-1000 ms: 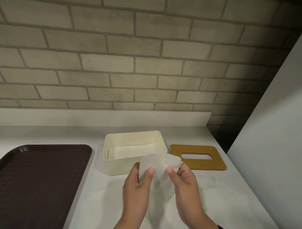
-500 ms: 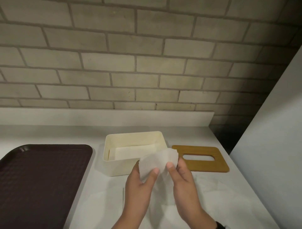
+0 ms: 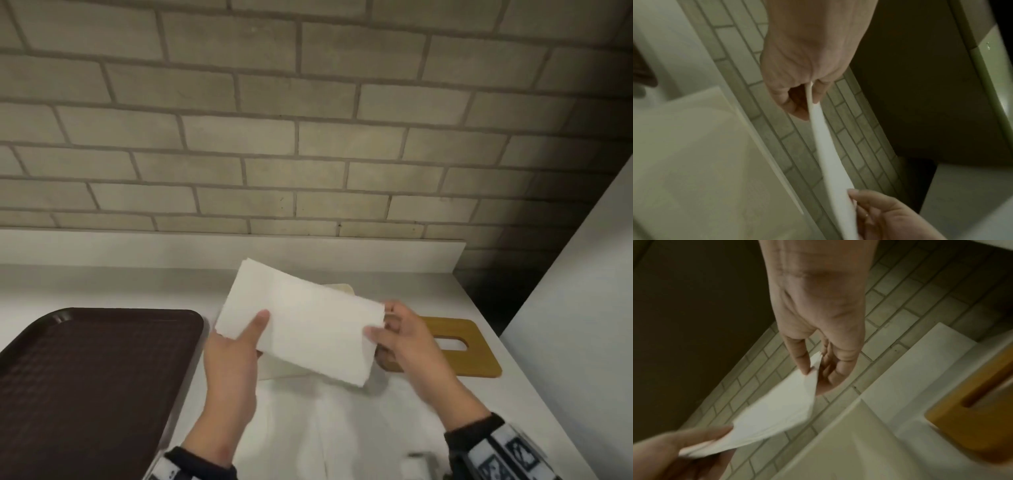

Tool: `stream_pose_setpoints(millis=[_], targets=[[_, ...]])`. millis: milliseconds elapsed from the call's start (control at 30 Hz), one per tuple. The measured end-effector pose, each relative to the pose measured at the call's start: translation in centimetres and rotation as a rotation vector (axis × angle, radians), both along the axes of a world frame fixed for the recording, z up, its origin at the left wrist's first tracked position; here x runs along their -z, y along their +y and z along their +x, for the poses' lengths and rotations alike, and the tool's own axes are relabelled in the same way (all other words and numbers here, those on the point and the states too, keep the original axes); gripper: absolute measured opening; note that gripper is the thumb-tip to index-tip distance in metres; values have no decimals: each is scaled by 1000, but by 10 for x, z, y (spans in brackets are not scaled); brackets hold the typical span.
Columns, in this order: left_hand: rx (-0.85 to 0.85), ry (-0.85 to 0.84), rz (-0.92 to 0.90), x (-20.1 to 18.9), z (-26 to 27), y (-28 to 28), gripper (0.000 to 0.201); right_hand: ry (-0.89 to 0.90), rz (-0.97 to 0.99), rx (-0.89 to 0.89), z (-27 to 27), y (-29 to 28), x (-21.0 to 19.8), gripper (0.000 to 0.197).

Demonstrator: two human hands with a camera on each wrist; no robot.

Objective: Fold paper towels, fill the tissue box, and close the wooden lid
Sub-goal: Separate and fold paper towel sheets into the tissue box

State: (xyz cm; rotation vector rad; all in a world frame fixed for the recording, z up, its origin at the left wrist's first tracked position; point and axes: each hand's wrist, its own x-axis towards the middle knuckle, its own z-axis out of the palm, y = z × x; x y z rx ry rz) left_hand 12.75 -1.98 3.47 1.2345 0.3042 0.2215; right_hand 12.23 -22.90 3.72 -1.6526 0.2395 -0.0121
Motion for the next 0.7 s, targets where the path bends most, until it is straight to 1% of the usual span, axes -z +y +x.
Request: stream_pose_setpoints(millis=[67,133,200,300,400,533,633,700], targets=[[-24,7,118,-4,16,9,27,-39,4,55,22,3,-13,30],[-14,47,259,-4,30,16,35,-56,-88,75,44,7,-16,30],[39,121,420,0,47,21,42,-36,-256,64,67,13,-13,31],[165,227,749,14,71,22,48,30,-548,-4,94,22,1,35],[261,266,1011,26,85,18,47,86,-730,-71,108,30,15,43],[348,260,1347,35,92,12,57,79,-923,-149,111,40,23,57],[392,271,1487,36,94,10,57,79,-1037,-199,108,44,25,64],[378,265,1534,36,95,9,55,77,-1119,-235,107,44,27,69]])
